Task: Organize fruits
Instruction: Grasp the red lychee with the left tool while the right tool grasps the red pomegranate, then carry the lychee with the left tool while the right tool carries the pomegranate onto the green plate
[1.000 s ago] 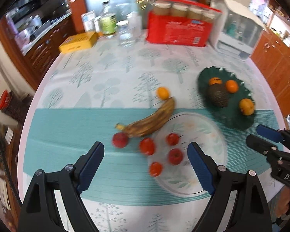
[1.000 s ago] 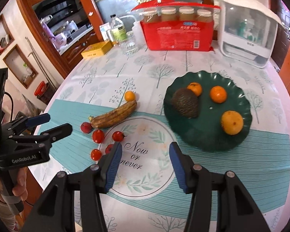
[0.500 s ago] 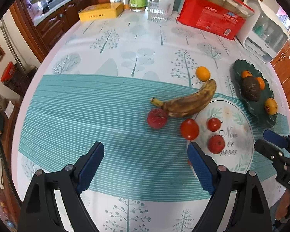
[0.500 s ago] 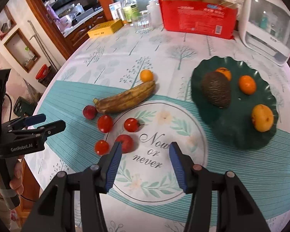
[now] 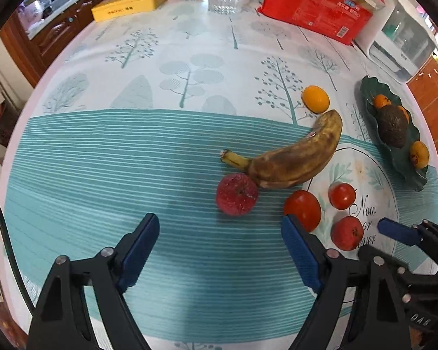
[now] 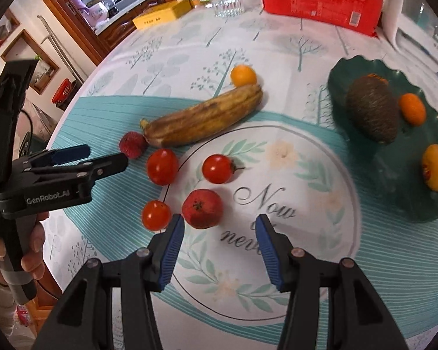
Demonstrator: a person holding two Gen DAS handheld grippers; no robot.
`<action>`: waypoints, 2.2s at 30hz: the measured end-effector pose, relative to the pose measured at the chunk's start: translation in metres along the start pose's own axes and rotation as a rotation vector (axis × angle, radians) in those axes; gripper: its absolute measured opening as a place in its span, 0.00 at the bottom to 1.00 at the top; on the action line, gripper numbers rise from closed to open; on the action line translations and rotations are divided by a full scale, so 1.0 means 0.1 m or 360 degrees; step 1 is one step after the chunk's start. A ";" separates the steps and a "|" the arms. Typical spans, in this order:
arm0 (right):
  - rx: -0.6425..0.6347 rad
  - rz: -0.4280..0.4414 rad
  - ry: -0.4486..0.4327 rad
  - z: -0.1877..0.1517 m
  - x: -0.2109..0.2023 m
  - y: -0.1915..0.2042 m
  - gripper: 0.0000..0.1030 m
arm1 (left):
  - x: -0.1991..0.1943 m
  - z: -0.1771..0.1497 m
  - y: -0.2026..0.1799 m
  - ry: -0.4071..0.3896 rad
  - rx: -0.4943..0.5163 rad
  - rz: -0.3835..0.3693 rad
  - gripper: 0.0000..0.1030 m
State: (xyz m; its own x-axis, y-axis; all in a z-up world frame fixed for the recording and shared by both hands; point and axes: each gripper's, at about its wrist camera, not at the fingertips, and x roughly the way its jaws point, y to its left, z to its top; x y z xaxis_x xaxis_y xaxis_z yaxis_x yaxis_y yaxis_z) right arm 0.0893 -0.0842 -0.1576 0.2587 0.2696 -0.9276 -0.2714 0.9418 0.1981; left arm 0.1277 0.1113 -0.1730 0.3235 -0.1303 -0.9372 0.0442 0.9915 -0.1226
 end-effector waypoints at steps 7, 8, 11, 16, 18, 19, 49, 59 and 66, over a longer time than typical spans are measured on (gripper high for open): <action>-0.0023 -0.0016 0.0025 0.09 0.17 0.09 0.40 | 0.17 0.10 0.08 0.0029 -0.0006 -0.0046 0.69; -0.0019 -0.0013 0.0029 0.10 0.19 0.10 0.39 | 0.18 0.11 0.09 0.0032 -0.0007 -0.0052 0.67; -0.0019 -0.0013 0.0031 0.12 0.23 0.12 0.34 | 0.23 0.15 0.09 0.0038 -0.0003 -0.0071 0.61; -0.0054 -0.0049 0.0018 0.14 0.26 0.16 0.34 | 0.27 0.18 -0.01 0.0028 0.0054 -0.0091 0.46; -0.0060 -0.0054 0.0018 0.14 0.26 0.16 0.34 | 0.28 0.20 -0.06 0.0018 0.0070 -0.0094 0.37; -0.0060 -0.0053 0.0019 0.14 0.26 0.16 0.34 | 0.28 0.19 -0.08 0.0012 0.0075 -0.0090 0.35; -0.0029 -0.0038 -0.0183 -0.30 -0.65 -0.28 0.34 | -0.59 -0.16 -1.31 -0.0075 0.0274 -0.0316 0.30; 0.0104 -0.0162 -0.0330 -0.47 -1.13 -0.90 0.34 | -0.74 -0.12 -2.04 -0.0110 0.0396 -0.0405 0.30; 0.0179 -0.0271 -0.0456 -0.40 -1.45 -1.36 0.34 | -0.80 0.09 -2.44 -0.0160 0.0443 -0.0434 0.30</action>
State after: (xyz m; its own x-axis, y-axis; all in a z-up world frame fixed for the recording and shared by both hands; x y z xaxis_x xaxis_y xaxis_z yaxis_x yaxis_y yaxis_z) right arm 0.0512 -0.2595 -0.0627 0.5453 0.1371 -0.8270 -0.1022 0.9900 0.0968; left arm 0.0998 -0.1197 -0.0647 0.3547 -0.4018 -0.8442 0.3908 0.8840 -0.2565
